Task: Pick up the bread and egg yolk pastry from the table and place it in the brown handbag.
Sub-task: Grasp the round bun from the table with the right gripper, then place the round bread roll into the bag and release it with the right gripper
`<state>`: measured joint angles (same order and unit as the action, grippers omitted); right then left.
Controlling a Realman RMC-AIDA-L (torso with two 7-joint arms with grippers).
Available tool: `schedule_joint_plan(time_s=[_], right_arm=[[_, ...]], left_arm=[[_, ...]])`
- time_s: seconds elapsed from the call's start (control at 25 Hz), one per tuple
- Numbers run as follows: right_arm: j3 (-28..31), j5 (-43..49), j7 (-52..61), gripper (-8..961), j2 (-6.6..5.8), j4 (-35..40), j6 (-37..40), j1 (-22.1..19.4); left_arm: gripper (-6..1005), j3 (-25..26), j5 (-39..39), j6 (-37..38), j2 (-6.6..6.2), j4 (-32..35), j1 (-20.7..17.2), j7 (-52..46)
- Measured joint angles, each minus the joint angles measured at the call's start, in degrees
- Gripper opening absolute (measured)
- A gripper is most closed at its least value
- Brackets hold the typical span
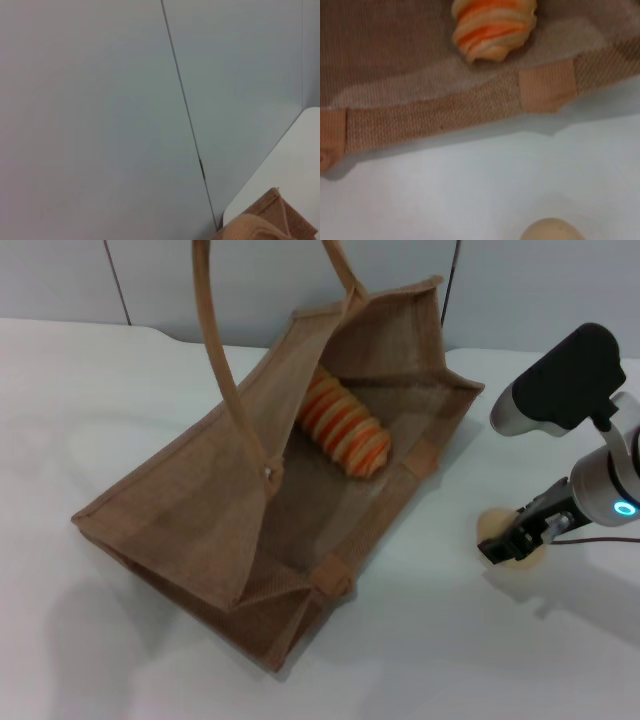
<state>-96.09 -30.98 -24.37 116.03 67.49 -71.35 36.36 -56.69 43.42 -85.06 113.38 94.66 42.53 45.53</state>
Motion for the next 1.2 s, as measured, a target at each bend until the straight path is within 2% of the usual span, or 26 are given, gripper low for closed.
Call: schedule_joint_plan(time_s=[0.16,0.36,0.52,0.64,0.8,1.2], right_arm=[[0.1,-0.1,0.0,588,-0.02,2.1,-0.1,-0.1],[1.1,-0.8,0.1,584,0.09,10.7,-2.3,-1.1],[1.2,-5.8,-0.2,583,0.01,18.0,-2.7,-1.9],[1.0,-9.1,-1.0,578,0.10,20.4,-1.7,-2.0],[0.7,-11.7,-2.5,571,0.14,17.8,1.1,-1.3],[1.0,-26.1,-13.4,562,0.07,-0.8,10.7,6.0]], left_arm=[[120,0.0,0.0,0.1,0.00,-0.1,0.0,0.0],[120,0.0,0.0,0.2,0.00,-0.1,0.2,0.0],[120,-0.1,0.2,0.4,0.22,-0.1,0.9,0.0],[120,-0.4,0.3,0.8,0.55,-0.1,1.7,0.0],[121,-1.5,1.5,1.7,0.69,-0.1,3.6,0.1],[121,-1.7,6.0,2.7,1.01,0.3,5.2,0.1]])
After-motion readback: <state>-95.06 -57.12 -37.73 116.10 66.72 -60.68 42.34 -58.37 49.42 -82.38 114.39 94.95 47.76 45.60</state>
